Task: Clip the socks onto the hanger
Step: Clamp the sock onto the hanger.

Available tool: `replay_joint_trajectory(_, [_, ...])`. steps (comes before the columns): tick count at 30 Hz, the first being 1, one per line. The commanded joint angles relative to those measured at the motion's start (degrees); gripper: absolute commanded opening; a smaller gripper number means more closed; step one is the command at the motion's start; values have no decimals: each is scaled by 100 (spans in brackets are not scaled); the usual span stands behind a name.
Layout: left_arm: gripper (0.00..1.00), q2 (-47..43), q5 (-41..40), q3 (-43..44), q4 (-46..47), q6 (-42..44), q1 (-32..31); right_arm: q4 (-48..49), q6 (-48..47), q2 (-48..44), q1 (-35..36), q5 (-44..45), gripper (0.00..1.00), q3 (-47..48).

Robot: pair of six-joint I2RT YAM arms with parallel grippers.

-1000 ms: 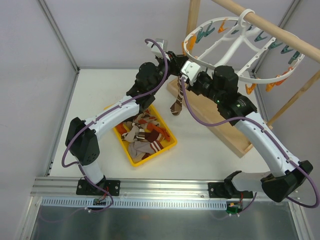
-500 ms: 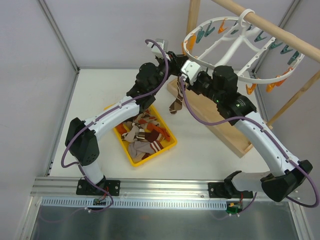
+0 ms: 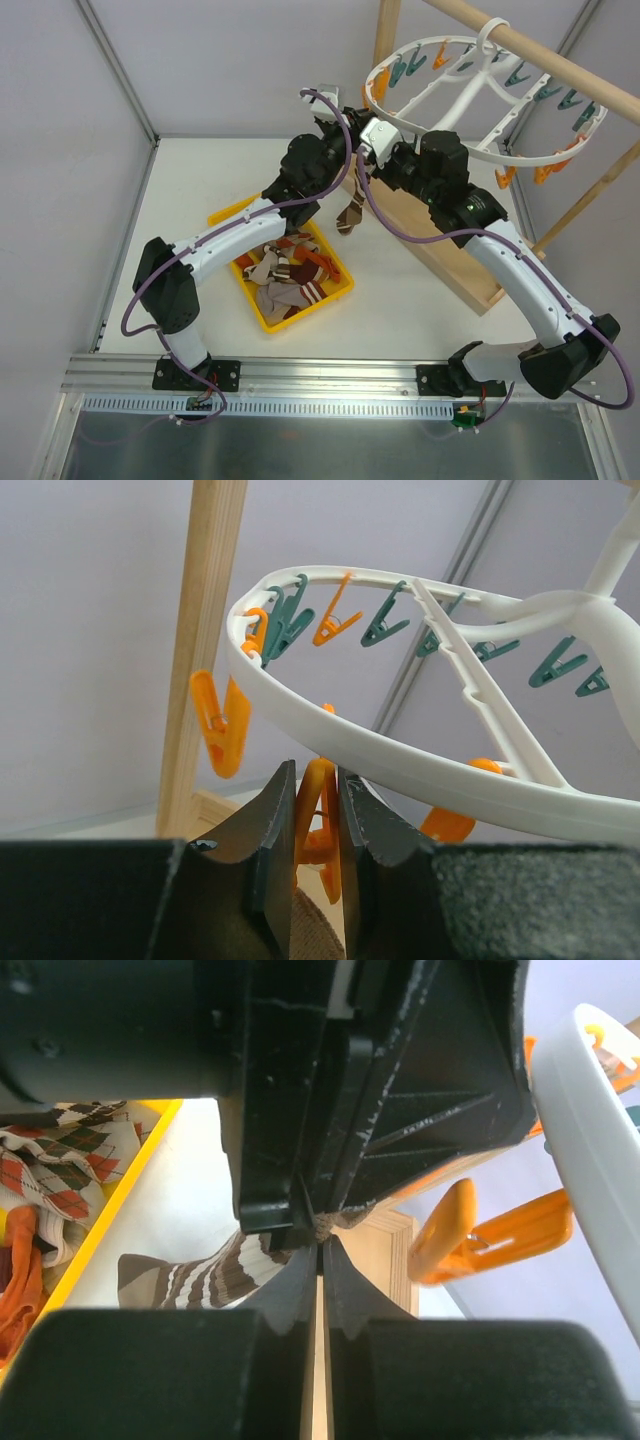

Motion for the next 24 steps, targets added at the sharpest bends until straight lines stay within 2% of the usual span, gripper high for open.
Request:
replay_joint_trajectory(1, [0,-175,-396,-14,402,219,-50,269,199,-87,-27,91,1,249])
replay_joint_trajectory(24, [0,-52,-335,-128,446,78,-76,497,14,-96,-36,99,1,354])
